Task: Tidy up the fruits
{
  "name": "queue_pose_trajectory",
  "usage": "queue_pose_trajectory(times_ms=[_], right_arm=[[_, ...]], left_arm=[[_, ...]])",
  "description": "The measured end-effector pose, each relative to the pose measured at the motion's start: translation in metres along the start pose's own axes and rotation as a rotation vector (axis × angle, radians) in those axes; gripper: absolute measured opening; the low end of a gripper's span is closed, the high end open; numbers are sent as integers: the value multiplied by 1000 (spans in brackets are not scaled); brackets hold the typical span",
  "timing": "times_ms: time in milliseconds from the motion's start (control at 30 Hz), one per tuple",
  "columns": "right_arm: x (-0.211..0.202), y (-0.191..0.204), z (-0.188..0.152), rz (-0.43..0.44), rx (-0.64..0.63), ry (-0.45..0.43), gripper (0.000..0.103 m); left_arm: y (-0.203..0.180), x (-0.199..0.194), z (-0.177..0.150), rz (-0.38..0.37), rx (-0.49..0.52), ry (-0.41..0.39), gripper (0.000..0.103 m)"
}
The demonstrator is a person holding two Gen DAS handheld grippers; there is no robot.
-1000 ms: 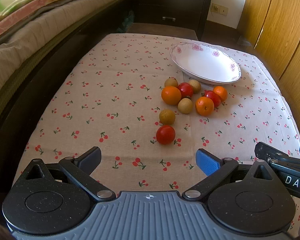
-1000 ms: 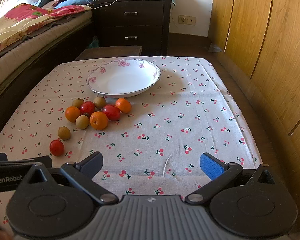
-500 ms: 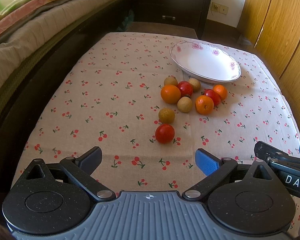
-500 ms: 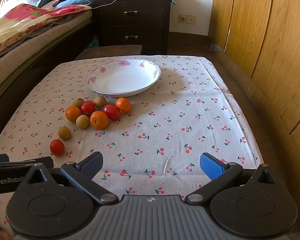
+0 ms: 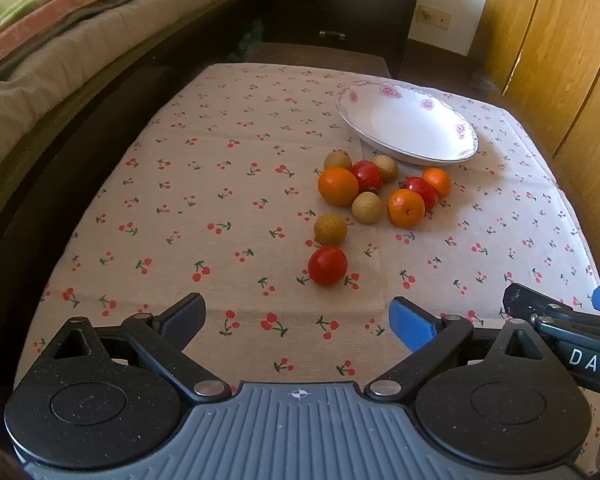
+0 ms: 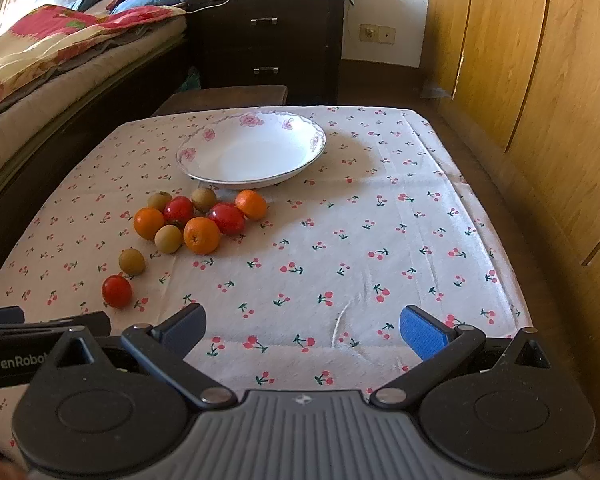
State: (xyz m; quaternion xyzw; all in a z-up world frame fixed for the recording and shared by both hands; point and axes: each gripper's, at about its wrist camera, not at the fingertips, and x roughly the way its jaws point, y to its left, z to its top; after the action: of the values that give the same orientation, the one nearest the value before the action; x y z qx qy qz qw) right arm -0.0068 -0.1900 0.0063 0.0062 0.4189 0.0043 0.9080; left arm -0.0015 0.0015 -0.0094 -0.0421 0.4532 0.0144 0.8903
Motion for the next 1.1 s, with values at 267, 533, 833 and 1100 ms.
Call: queue_pose_trajectory(times_ms=[267, 533, 833, 1100], right_arm=[[3, 1, 5, 21, -15, 2, 103], [11, -7, 17, 44, 0, 7, 99], [29, -8, 30, 109, 23, 25, 84], [46, -4, 35, 162, 37, 49, 65]], left_arm=[[3, 8, 3, -26, -4, 1, 99], [-11, 26, 12, -11, 53, -1, 87], [-10, 51, 17, -16, 58, 21, 73], [-22, 58, 16, -10, 119, -8, 70]])
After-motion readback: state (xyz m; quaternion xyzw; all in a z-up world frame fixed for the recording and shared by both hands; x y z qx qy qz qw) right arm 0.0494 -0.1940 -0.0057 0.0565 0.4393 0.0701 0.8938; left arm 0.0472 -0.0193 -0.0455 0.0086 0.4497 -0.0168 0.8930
